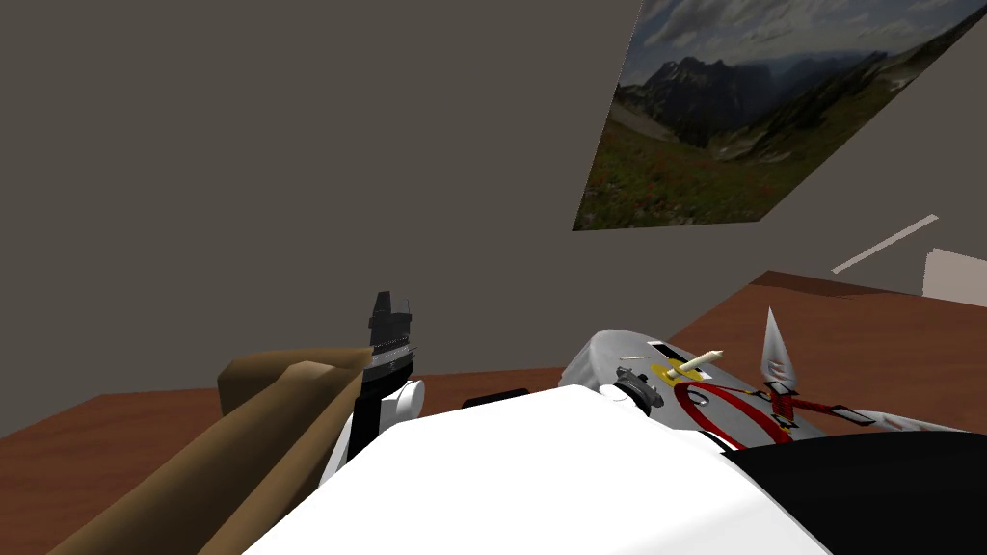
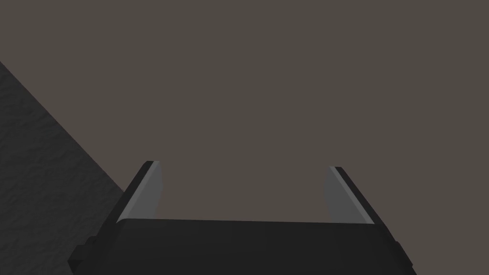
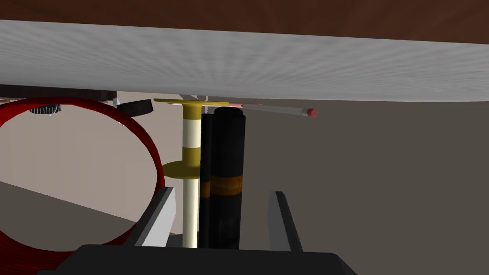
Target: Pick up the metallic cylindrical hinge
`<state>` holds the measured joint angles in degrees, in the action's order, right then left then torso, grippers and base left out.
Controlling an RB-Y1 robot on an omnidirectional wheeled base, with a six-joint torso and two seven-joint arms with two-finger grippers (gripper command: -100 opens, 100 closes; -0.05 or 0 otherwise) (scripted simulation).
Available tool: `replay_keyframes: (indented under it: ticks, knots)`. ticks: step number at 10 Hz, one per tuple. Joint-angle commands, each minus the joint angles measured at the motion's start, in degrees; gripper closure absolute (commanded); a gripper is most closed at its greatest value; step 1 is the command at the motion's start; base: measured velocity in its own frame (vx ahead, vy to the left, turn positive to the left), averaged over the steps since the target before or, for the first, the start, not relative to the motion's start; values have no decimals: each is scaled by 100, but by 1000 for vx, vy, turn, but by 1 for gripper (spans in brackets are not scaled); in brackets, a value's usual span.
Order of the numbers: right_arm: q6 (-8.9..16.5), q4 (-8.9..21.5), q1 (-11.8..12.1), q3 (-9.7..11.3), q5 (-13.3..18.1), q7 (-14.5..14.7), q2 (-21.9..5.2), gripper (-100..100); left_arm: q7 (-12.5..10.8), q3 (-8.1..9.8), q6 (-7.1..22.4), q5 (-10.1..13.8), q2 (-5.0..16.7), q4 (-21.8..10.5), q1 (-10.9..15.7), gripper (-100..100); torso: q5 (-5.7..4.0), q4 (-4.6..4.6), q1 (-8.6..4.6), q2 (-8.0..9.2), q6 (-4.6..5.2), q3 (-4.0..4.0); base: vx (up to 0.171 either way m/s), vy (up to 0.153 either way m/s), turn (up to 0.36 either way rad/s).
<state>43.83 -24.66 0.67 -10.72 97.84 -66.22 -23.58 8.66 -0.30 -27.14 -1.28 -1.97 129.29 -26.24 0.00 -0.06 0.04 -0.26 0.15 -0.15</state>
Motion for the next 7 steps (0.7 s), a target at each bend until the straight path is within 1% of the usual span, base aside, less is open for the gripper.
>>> replay_keyframes:
  ticks: [1, 4, 5, 6, 7]
  knots:
    - [0, 0, 0, 0, 0, 0, 0, 100, 0, 0, 0, 0, 0, 0, 0, 0, 0, 0, 0, 0, 0, 0, 0, 0, 0]
    - [1, 2, 1, -1, 0, -1, -2, 100, 0, 0, 0, 0, 0, 0, 0, 0, -4, 1, -8, 1, -2, 1, 0, 0, 0]
    - [1, 2, 1, 0, 0, -1, -2, 0, 0, 0, 0, 0, 0, 0, 0, 0, -4, 1, -8, 1, -2, 1, 0, 0, 0]
    - [-57, -221, 157, -100, -100, 84, -57, 100, 0, 0, 0, 0, 0, 0, 0, 0, -4, 1, -9, 1, -2, 1, 3, 2, 37]
    - [59, -369, 72, -37, -44, 329, 189, 100, 0, 0, 0, 0, 0, 0, 0, 0, -1, 2, -8, 4, 2, 3, -15, -55, -198]
